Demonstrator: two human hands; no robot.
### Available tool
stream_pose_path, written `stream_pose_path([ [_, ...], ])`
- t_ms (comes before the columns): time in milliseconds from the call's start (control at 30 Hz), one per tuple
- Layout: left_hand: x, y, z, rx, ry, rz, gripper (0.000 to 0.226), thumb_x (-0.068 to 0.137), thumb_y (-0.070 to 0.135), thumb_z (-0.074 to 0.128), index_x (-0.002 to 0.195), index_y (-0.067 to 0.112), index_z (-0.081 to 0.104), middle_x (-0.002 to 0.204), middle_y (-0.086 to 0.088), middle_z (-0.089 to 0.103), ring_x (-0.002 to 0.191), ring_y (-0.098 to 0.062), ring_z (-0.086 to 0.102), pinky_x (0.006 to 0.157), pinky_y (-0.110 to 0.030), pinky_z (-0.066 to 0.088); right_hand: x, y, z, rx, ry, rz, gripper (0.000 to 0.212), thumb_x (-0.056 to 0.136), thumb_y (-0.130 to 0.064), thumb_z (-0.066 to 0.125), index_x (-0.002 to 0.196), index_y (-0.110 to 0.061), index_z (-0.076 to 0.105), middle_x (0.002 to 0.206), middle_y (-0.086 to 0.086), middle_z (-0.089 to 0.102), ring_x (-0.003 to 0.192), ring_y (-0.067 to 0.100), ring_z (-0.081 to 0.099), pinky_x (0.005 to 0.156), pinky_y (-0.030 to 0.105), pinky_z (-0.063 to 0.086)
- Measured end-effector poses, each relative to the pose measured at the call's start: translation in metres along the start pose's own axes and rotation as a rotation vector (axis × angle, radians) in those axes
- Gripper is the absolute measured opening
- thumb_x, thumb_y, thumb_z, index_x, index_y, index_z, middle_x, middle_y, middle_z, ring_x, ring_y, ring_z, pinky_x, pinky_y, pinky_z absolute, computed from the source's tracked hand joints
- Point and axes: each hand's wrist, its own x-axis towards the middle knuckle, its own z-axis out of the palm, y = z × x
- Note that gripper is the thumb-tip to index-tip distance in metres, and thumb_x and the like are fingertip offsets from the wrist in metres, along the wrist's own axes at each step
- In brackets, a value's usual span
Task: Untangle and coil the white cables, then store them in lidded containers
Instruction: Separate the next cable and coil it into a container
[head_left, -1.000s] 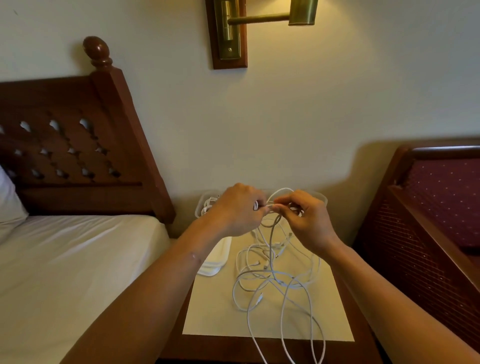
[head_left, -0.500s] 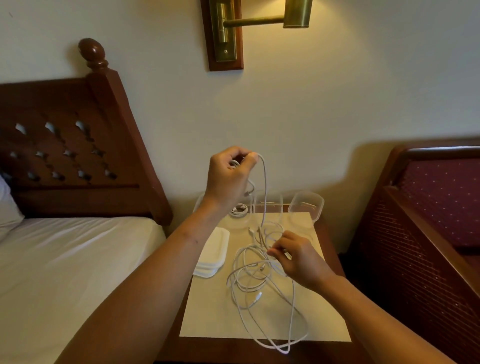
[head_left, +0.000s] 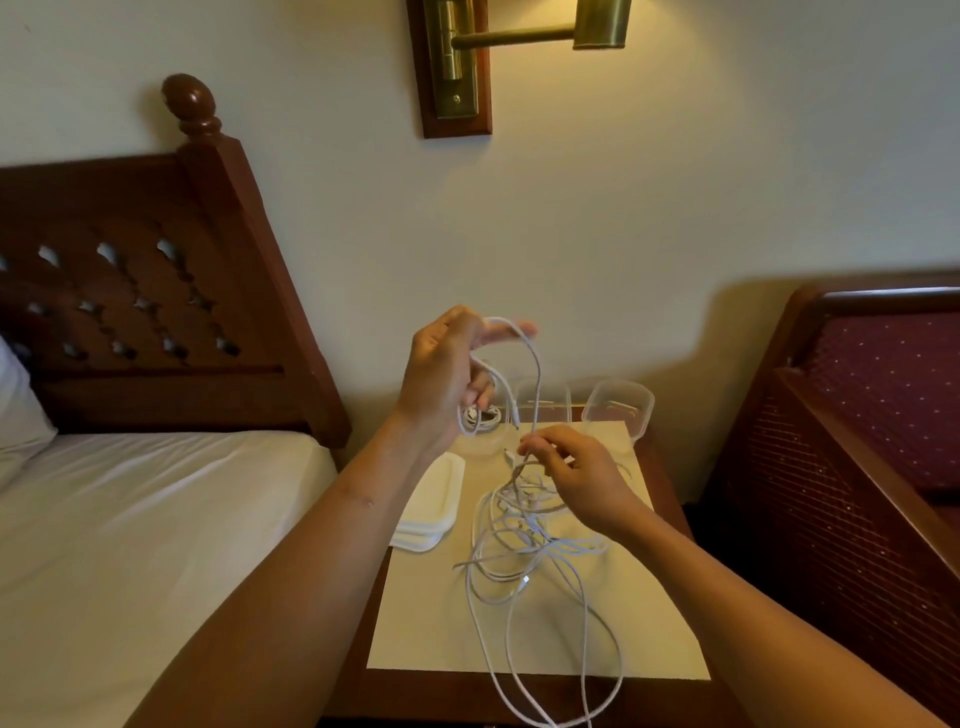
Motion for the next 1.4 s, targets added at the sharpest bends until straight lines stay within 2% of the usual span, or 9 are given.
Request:
stream_pose_path([
  [133,-0.004,-0.023,-0.030,-0.164,0.087,-0.150,0.027,0.094,0.027,0.059,0.075,0.016,0.045,0.059,-0.006,0.045,0.037,-0.014,0.020,0.037,-0.021,0.026,-0.002,-0.003,-0.006,0.078,0.130,0.000,0.021,0.108,-0.023,0.051,0.100,-0.019,0.071,0.090,-0.008,0.076,0.077,0.013,0.067,0.069,0.032,0.053],
  [267,-0.008,-0.056,-0.039,0.434,0.102,-0.089,0.038,0.081,0.052,0.083,0.104,0.026,0.070,0.073,0.010,0.059,0.054,-0.007,0.040,0.050,-0.026,0.034,-0.003,-0.010,-0.009,-0.035,0.152,-0.121,0.016,0.106,-0.022,0.055,0.102,-0.018,0.070,0.080,-0.009,0.074,0.070,0.014,0.067,0.063,0.025,0.051],
  [500,0.000,-0.059,-0.025,0.930,-0.293,0.005,0.028,0.094,0.043,0.068,0.077,0.023,0.076,0.058,-0.008,0.055,0.050,-0.012,0.040,0.052,-0.028,0.033,-0.003,-0.005,-0.019,-0.346,0.089,-0.264,0.017,0.104,-0.026,0.057,0.107,-0.018,0.072,0.088,-0.007,0.071,0.079,0.015,0.065,0.070,0.044,0.056],
  [700,-0.006,-0.056,0.000,0.757,-0.216,0.057,0.032,0.101,0.019,0.053,0.072,0.006,0.052,0.062,0.003,0.038,0.057,-0.008,0.033,0.055,-0.025,0.030,-0.004,-0.006,-0.006,-0.241,0.071,-0.069,0.019,0.100,-0.035,0.059,0.086,-0.030,0.071,0.086,-0.012,0.070,0.087,0.009,0.063,0.077,0.040,0.053],
  [867,0.000,-0.035,-0.006,0.395,-0.014,0.020,0.035,0.107,0.017,0.038,0.101,0.003,0.069,0.056,-0.009,0.044,0.042,-0.014,0.029,0.043,-0.027,0.026,-0.022,0.013,-0.008,-0.256,-0.046,0.007,0.014,0.099,-0.031,0.063,0.103,-0.030,0.077,0.098,-0.016,0.074,0.095,0.004,0.068,0.081,0.024,0.055],
  [1000,-0.002,-0.023,-0.005,0.045,0.000,-0.028,0.024,0.101,0.008,0.040,0.078,0.007,0.044,0.067,-0.015,0.057,0.035,-0.015,0.027,0.039,-0.020,0.022,-0.026,0.019,-0.010,-0.273,-0.017,0.004,0.019,0.099,-0.032,0.063,0.115,-0.036,0.073,0.102,-0.017,0.071,0.097,0.005,0.066,0.084,0.028,0.057],
  [1100,-0.003,-0.028,-0.008,0.262,-0.005,0.020,0.005,0.093,0.009,0.052,0.091,0.012,0.049,0.064,-0.014,0.039,0.046,-0.018,0.030,0.042,-0.023,0.024,-0.024,0.017,-0.011,-0.394,-0.001,0.030,0.025,0.099,-0.039,0.059,0.123,-0.043,0.063,0.089,-0.017,0.067,0.086,0.007,0.065,0.084,0.039,0.059],
  [1233,-0.006,-0.020,-0.006,0.500,-0.157,0.096,0.025,0.097,-0.002,0.048,0.108,0.011,0.067,0.051,-0.003,0.031,0.043,-0.014,0.023,0.042,-0.024,0.022,-0.025,0.018,-0.013,-0.456,-0.084,0.140,0.051,0.091,-0.067,0.060,0.132,-0.043,0.041,0.082,-0.011,0.063,0.082,0.010,0.063,0.082,0.039,0.054],
  [1400,-0.001,-0.026,-0.004,0.936,-0.263,0.210,0.020,0.104,0.028,0.058,0.107,0.025,0.077,0.074,0.008,0.066,0.065,-0.014,0.060,0.057,-0.026,0.045,-0.022,0.020,-0.009,-0.498,-0.114,0.101,0.026,0.097,-0.058,0.058,0.107,-0.040,0.074,0.078,-0.008,0.072,0.074,0.016,0.064,0.069,0.041,0.055],
])
